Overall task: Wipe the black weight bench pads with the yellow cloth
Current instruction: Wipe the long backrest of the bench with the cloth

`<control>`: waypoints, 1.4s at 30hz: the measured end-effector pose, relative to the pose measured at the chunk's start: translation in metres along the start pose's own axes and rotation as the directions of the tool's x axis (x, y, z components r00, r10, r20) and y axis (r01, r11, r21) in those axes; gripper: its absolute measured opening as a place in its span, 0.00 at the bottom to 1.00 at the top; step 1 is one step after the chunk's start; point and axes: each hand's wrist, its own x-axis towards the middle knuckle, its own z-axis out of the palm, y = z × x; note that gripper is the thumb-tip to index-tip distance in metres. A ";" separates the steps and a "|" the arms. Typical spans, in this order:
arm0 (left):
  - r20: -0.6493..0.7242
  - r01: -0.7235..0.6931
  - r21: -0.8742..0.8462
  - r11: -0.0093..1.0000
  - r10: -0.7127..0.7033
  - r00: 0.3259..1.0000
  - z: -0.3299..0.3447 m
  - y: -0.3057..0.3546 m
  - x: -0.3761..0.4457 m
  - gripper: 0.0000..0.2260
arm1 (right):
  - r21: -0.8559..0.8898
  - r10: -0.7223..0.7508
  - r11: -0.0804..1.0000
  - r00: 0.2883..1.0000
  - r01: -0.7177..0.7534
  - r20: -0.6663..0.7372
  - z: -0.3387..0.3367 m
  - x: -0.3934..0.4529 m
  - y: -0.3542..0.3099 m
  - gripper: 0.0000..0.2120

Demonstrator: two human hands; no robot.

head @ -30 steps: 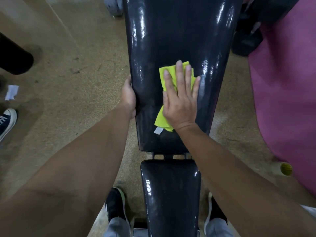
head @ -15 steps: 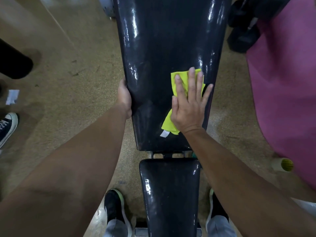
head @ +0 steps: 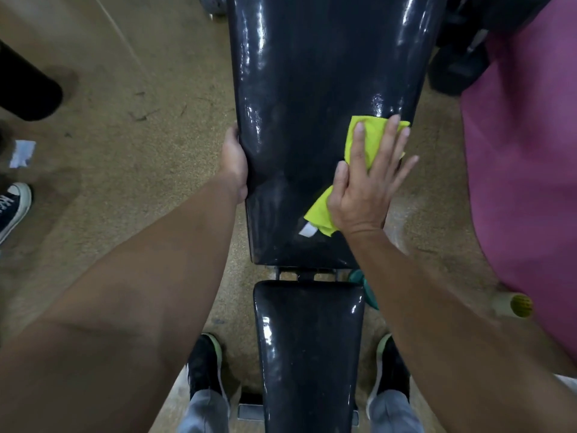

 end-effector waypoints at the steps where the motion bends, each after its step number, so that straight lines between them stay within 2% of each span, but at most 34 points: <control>1: -0.003 -0.007 -0.003 1.000 0.007 1.000 0.000 0.000 0.000 0.28 | 0.014 -0.011 1.000 1.000 0.011 0.010 0.002 -0.005 -0.004 0.25; 5: 0.003 0.006 0.007 1.000 -0.006 1.000 0.002 -0.001 0.000 0.29 | 0.021 -0.199 0.980 0.977 0.198 0.070 0.000 -0.017 0.019 0.24; 7: 0.002 0.007 0.012 1.000 -0.007 1.000 0.002 -0.001 0.000 0.29 | 0.008 -0.240 0.971 0.968 0.240 0.073 -0.005 -0.009 0.036 0.25; 12: -0.014 -0.011 0.020 1.000 0.011 1.000 0.001 -0.006 -0.005 0.28 | 0.064 -0.027 0.998 1.000 0.027 -0.002 -0.005 0.005 0.014 0.25; 15: -0.027 -0.023 0.045 0.999 0.025 0.999 -0.002 -0.015 -0.009 0.29 | 0.099 -0.072 0.993 0.997 0.069 0.037 -0.002 -0.012 -0.001 0.26; 19: -0.019 -0.028 0.057 0.998 0.029 0.999 -0.010 -0.036 -0.016 0.31 | 0.098 -0.123 0.989 0.988 0.114 0.089 -0.002 -0.027 0.023 0.25; 22: -0.003 -0.028 0.045 0.999 0.028 1.000 -0.013 -0.050 -0.020 0.32 | 0.108 -0.037 0.994 0.998 0.032 0.046 -0.004 -0.021 0.028 0.25; 26: -0.011 -0.047 0.042 0.998 0.047 0.999 -0.011 -0.055 -0.018 0.33 | 0.160 0.077 0.984 0.997 -0.075 -0.012 -0.001 -0.010 0.002 0.25; 32: 0.016 -0.069 0.013 0.998 0.069 0.997 -0.012 -0.056 -0.017 0.32 | 0.087 -0.164 0.983 0.985 0.160 0.043 0.000 -0.028 0.022 0.23; 35: 0.026 -0.063 0.002 0.998 0.063 0.998 -0.015 -0.059 -0.015 0.32 | 0.126 -0.035 0.992 0.999 0.034 0.006 -0.003 -0.018 0.031 0.23; 38: 0.031 -0.056 -0.002 0.998 0.056 0.998 -0.015 -0.061 -0.013 0.32 | 0.169 0.108 0.980 0.994 -0.106 0.001 -0.003 -0.017 0.011 0.24; 40: 0.028 -0.049 -0.005 0.999 0.049 0.998 -0.015 -0.061 -0.012 0.32 | 0.179 0.092 0.979 0.996 -0.094 0.022 0.000 -0.028 0.002 0.25; 42: 0.026 -0.044 -0.005 0.999 0.044 0.999 -0.016 -0.061 -0.011 0.32 | 0.156 -0.007 0.988 0.998 -0.003 0.062 0.002 -0.042 0.010 0.25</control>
